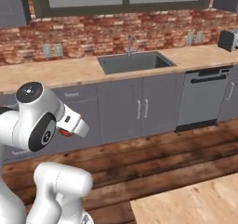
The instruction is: Pick up the peach and apple from the fridge and place one fruit on each plate on the dining counter.
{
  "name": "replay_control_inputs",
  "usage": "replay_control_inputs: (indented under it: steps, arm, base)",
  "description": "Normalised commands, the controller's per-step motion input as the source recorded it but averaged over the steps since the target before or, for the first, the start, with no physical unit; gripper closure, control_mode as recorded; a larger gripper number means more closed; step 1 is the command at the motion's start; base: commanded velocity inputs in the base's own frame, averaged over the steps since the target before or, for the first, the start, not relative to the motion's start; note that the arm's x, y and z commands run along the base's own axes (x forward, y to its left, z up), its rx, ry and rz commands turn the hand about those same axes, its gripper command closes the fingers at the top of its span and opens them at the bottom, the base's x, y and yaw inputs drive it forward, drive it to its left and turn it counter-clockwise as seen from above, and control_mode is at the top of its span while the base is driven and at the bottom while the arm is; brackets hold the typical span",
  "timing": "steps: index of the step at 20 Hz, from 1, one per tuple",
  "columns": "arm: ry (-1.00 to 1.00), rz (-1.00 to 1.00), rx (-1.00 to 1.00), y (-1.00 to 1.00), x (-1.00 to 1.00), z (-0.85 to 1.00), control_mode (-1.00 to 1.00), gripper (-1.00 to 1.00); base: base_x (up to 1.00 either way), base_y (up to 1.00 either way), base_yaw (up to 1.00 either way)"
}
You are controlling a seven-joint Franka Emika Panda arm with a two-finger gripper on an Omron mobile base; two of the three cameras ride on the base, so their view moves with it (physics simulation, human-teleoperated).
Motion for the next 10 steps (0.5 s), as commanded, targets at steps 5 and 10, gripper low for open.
replay_control_inputs:
  steps: [5,10]
  arm:
    - [0.0,0.0,0.0,0.0,0.0,0.0,1.0,1.0]
    - [0.0,0.0,0.0,0.0,0.0,0.0,1.0,1.0]
  base:
    - [0.59,0.0,-0.45]
    - [0.59,0.0,-0.43]
